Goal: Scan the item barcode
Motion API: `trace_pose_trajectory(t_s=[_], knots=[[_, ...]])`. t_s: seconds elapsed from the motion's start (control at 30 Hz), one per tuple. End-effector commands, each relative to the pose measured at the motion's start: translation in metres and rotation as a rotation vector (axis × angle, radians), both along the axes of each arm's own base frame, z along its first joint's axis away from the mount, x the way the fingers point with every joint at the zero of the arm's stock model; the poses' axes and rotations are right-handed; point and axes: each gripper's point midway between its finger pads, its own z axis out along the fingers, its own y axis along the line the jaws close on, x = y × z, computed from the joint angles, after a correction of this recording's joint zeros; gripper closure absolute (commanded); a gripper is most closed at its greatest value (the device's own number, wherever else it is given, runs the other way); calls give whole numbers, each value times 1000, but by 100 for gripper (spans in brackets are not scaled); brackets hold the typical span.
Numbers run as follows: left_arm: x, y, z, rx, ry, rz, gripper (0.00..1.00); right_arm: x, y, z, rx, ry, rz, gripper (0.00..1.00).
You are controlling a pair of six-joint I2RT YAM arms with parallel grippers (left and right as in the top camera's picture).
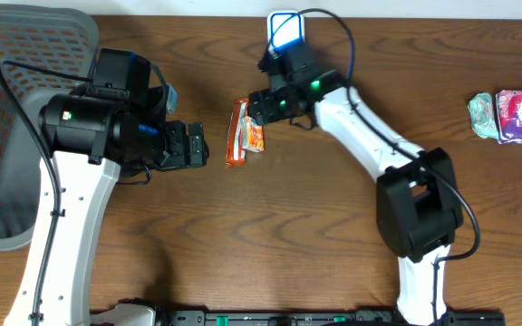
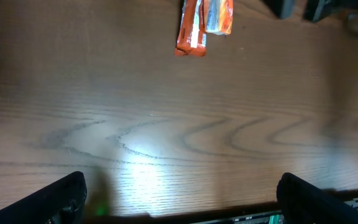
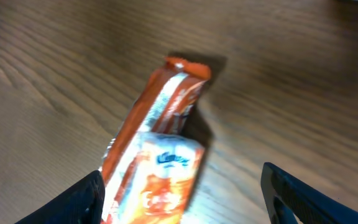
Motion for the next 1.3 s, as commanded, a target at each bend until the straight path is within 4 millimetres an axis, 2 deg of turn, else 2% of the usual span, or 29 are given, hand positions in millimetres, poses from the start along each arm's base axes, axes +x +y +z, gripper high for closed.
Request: trace_pose_trajectory(t_s=[0.0,0.17,0.23,0.37,0.53,0.63,0.83,0.93,1.1,1.2,1.27], knots=[[-1,0,-2,6,11,3,2,-6,8,-14,-53,1,-32,26],[-1,0,-2,6,11,4,2,-16,26,-35,-66,24,4,27],[-1,0,-2,6,11,4,2,-19,28,-45,-72,45,-1,31],[-1,0,-2,6,11,4,2,-21,26,-53,-81,65,-9,49],[-1,0,-2,6,11,4,2,-21,27,-54,-82,66,-9,80],[-1,0,-2,6,11,3,2,-18,14,-57,-122,66,-37,97],[-1,0,-2,6,11,4,2,-9,-29,-64,-229,83,-126,99],[-1,0,-2,6,11,3,2,-9,-35,-64,-169,133,-112,99],[-1,0,-2,6,11,3,2,-18,-16,-44,157,285,3,99],[-1,0,-2,6,11,3,2,-19,-9,-14,415,356,83,99],[-1,0,-2,6,11,4,2,-21,-11,5,545,397,123,99]])
